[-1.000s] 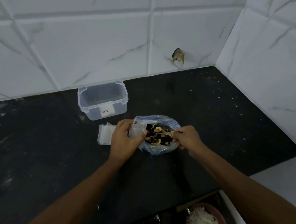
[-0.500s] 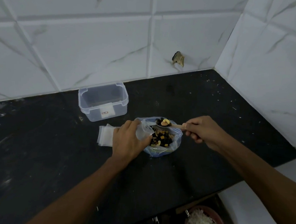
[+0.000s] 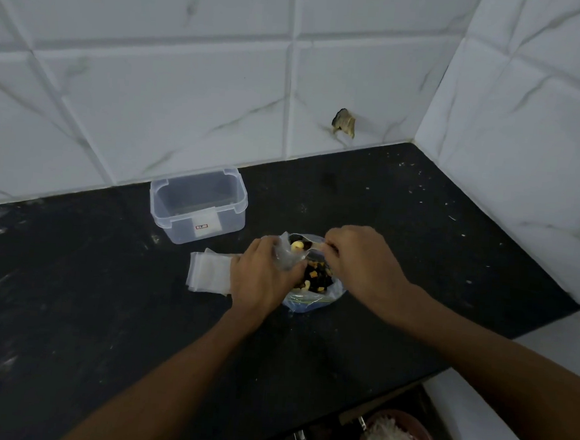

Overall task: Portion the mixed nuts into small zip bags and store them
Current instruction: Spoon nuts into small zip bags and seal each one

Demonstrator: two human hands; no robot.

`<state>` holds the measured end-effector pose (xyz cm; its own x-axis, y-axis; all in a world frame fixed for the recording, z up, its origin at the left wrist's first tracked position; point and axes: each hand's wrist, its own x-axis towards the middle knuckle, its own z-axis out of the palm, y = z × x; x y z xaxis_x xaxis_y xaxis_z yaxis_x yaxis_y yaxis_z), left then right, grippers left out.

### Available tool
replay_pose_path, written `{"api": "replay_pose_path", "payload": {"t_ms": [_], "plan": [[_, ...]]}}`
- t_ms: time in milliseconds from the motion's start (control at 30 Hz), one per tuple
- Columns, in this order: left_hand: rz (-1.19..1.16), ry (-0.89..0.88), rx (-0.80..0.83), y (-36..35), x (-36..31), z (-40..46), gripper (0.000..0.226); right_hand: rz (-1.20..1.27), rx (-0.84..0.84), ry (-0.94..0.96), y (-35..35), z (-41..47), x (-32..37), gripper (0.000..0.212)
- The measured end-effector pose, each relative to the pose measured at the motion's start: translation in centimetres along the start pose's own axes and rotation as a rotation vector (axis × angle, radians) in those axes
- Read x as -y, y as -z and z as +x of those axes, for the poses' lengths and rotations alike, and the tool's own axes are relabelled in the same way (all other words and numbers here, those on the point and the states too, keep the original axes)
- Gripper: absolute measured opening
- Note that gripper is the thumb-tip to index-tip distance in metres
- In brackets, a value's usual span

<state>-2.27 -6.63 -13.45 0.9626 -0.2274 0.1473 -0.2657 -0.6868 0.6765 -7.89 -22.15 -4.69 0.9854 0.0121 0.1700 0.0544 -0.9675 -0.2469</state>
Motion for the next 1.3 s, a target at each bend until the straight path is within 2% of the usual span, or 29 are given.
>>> {"api": "replay_pose_path", "payload": {"t_ms": [33,100,167,233,300,367,467,533,600,667,867,1033,1200,1300], "plan": [[-0.025,0.012,-0.007,0.0,-0.1,0.0,0.059,-0.102,-0.028,0.081,0.0,-0.4,0.4,0.01],[-0.064,0.023,-0.02,-0.1,-0.2,0.1,0.057,-0.219,-0.059,0.232,-0.1,-1.2,0.9,0.02],[-0.102,0.022,-0.032,-0.1,-0.4,0.0,0.053,-0.249,-0.064,0.322,0.3,-1.6,1.1,0.029],[-0.148,0.019,-0.032,-0.1,-0.4,-0.1,0.054,-0.221,-0.068,0.359,0.8,-1.6,1.1,0.026],[-0.205,0.023,-0.036,-0.1,-0.2,-0.2,0.055,-0.191,-0.103,0.326,1.3,-1.5,1.4,0.017],[-0.276,0.04,-0.037,0.0,0.3,-0.3,0.056,-0.077,-0.116,0.173,2.0,-0.9,1.2,0.008],[-0.356,0.075,-0.031,0.5,1.2,-0.5,0.056,0.151,-0.175,-0.089,2.4,0.5,-0.9,0.015],[-0.377,0.085,-0.026,0.8,1.8,-0.6,0.054,0.152,-0.108,-0.178,1.1,0.9,-2.7,0.018],[-0.395,0.089,-0.007,1.0,2.2,-0.7,0.051,0.127,0.026,-0.219,-1.5,0.8,-3.7,0.024],[-0.409,0.093,0.015,1.1,2.3,-0.8,0.048,0.063,0.117,-0.23,-4.1,0.5,-4.0,0.024],[-0.479,0.089,0.02,0.7,2.6,-1.0,0.045,-0.039,0.165,-0.113,-7.3,0.6,-2.6,0.017],[-0.544,0.127,0.006,0.4,2.4,-1.0,0.045,0.014,0.261,-0.065,-7.6,0.4,-0.8,0.031],[-0.584,0.12,0.014,0.5,3.0,-1.2,0.043,-0.051,0.224,-0.078,-8.0,0.3,-1.3,0.019],[-0.61,0.116,0.009,0.6,3.0,-1.2,0.04,-0.018,0.263,-0.044,-7.5,0.1,-0.9,0.024]]}}
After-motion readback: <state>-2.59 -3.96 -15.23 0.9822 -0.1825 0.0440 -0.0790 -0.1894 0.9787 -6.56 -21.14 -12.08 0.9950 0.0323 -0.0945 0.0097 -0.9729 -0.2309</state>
